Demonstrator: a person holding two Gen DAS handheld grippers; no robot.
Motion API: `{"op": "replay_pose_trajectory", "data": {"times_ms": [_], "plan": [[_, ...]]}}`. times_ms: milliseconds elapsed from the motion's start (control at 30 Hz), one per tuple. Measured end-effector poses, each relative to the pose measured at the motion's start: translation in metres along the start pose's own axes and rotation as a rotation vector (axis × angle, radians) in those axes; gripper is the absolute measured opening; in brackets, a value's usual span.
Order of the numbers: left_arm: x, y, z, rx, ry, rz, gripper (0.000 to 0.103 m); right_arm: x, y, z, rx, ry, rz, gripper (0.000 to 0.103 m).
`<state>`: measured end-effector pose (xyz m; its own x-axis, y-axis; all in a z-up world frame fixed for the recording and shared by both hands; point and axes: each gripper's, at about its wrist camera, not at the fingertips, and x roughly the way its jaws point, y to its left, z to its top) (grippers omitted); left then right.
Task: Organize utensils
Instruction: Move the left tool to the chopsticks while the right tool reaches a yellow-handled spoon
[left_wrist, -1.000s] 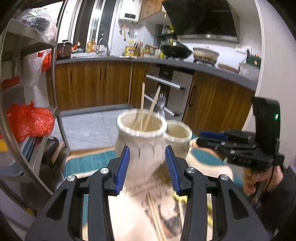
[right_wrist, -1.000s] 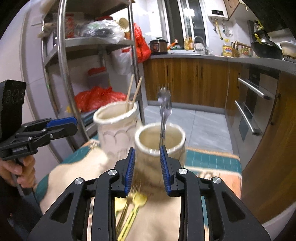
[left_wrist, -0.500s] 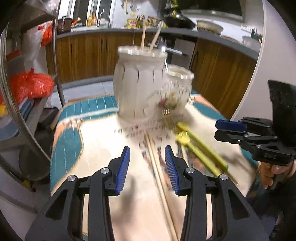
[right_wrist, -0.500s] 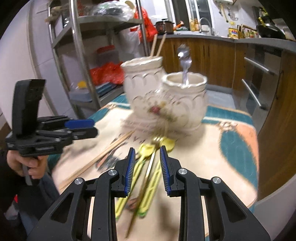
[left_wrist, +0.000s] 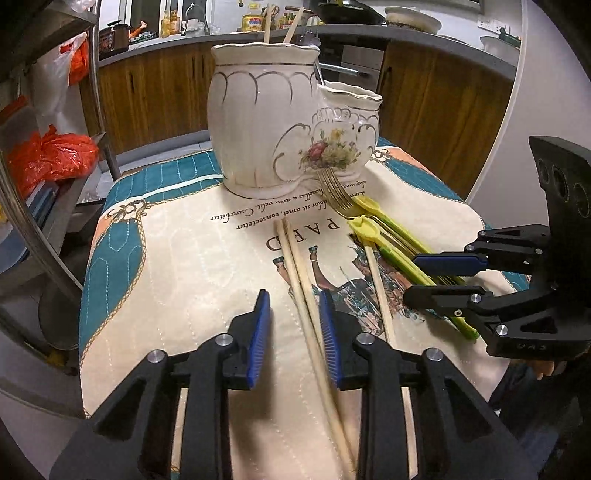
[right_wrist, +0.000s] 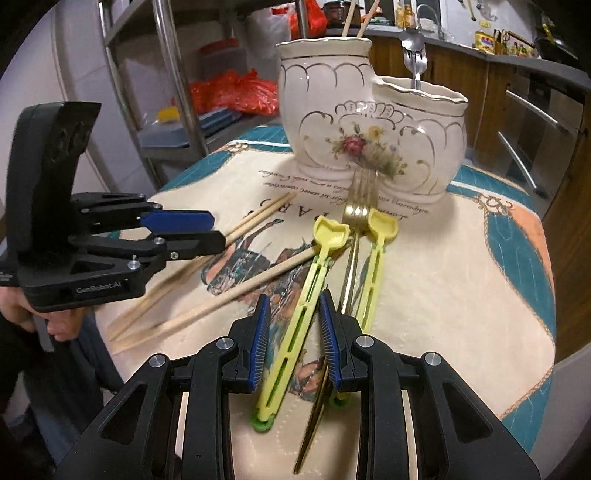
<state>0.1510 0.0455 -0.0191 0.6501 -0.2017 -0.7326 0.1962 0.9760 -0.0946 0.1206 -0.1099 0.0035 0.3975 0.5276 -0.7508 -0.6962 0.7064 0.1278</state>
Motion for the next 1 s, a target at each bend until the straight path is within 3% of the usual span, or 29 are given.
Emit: {"op": "replay_pose_trajectory", "data": {"times_ms": [267,500,633,800,1000], "plan": [[0.0,0.012,0.004,-0.061,0.004,-0.062,0.024,0.008,-0.007,0.017,0.008,0.073,0.018,0.029],[0.007,0.016,0.008,-0.054,0.047,-0.052,0.015,0.012,-0.004,0.027,-0.055,0.179,0.005,0.014],[0.008,0.017,0.014,-0.02,0.128,-0.043,0.008,0.014,-0.001,0.032,-0.099,0.27,0.01,0.013],[0.009,0.023,0.024,0.013,0.272,-0.078,0.008,0.018,0.002,0.041,-0.152,0.403,0.007,0.013],[0.015,0.022,0.036,0.06,0.432,-0.062,0.008,0.032,0.005,0.056,-0.172,0.531,-0.002,0.014]]}}
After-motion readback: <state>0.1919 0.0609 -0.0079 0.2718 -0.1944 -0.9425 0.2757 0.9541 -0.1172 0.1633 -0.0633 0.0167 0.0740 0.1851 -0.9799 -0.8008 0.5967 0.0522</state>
